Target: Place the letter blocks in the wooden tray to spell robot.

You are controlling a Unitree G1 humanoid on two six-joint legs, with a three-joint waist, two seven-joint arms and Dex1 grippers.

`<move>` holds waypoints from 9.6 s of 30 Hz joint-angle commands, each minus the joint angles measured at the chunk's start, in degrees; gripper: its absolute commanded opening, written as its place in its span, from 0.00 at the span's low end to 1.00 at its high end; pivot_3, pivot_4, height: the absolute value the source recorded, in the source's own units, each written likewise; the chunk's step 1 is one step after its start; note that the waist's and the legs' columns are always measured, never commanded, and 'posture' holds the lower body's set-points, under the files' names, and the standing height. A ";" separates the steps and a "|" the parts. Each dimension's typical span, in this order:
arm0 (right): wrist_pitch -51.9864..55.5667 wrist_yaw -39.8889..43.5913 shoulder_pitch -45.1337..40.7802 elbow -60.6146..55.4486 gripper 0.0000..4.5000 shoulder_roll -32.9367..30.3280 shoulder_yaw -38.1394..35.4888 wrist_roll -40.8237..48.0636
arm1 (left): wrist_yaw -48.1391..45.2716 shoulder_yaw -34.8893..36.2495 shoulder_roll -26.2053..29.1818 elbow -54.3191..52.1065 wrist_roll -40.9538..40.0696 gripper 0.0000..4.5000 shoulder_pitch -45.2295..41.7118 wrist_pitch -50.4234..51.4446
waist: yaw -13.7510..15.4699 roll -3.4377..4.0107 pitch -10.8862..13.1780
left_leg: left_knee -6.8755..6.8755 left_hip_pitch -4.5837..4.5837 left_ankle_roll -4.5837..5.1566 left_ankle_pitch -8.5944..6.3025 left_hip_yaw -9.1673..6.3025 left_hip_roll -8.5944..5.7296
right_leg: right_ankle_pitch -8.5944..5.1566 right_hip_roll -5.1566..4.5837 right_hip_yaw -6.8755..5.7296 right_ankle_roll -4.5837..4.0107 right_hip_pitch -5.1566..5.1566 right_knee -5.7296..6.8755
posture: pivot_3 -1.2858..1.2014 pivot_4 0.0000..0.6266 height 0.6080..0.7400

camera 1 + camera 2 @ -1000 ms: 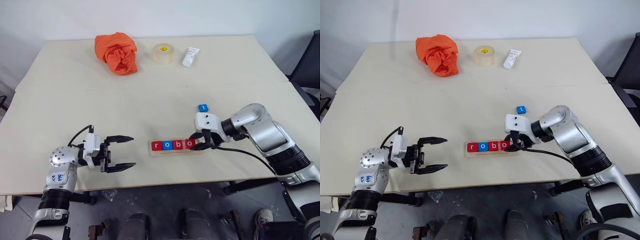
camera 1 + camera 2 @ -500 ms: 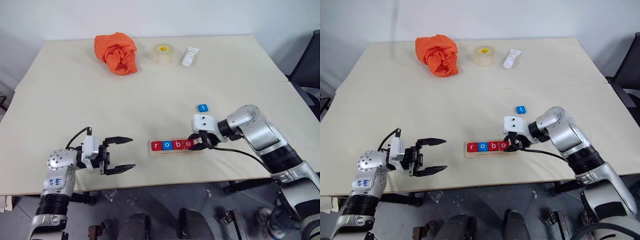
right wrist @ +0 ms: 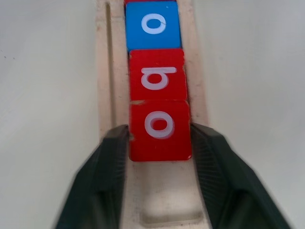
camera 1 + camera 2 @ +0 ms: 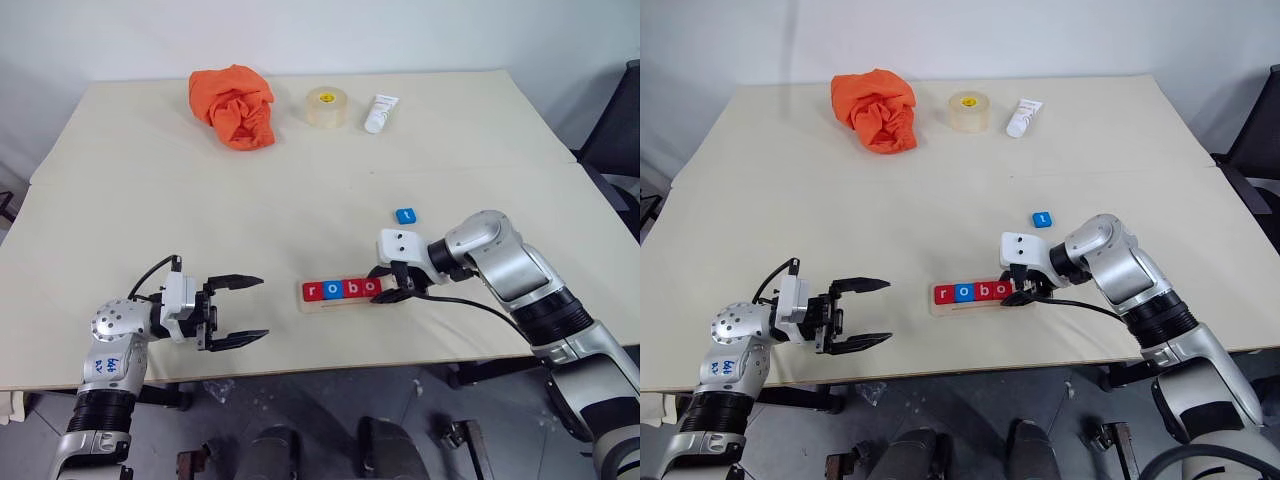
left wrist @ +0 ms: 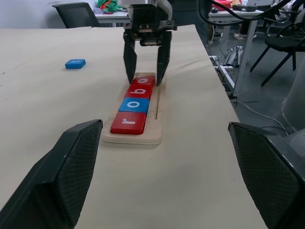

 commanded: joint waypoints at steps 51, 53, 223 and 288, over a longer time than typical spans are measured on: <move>-0.27 -1.48 -0.57 0.53 0.01 -0.66 -6.73 4.44 | 1.49 0.77 0.23 -2.27 -1.03 1.00 0.16 0.03 | 0.00 0.00 0.00 | 0.00 -0.01 -0.01 0.00 -0.02 0.01 | 0.00 0.00 -0.06 0.00 0.00 0.00 | 0.52 0.24 1.00; -3.30 -3.71 -3.36 6.75 0.01 0.91 -7.00 3.07 | 1.64 0.79 0.23 -2.62 -1.07 1.00 0.41 0.11 | -0.04 0.00 0.00 | 0.01 -0.01 -0.01 0.00 -0.02 0.00 | 0.00 0.00 -0.05 0.00 0.00 0.00 | 0.52 0.24 1.00; 9.75 -23.86 31.98 -26.67 1.00 -14.04 -26.20 17.16 | -7.60 -1.66 -2.13 7.55 -0.59 1.00 -8.00 -0.86 | -0.99 0.02 0.00 | -0.28 0.20 0.25 -0.08 0.62 0.03 | 0.04 0.04 0.39 0.00 -0.16 0.00 | 0.52 0.24 1.00; -14.61 3.25 -4.89 17.34 0.32 2.93 -4.45 -0.69 | -1.62 -2.32 -3.17 1.51 -0.47 1.00 -3.99 -1.79 | -1.31 0.03 0.01 | 0.47 -0.05 0.28 -0.22 0.10 -0.08 | 0.26 -0.62 -1.15 0.01 0.17 0.08 | 0.52 0.24 1.00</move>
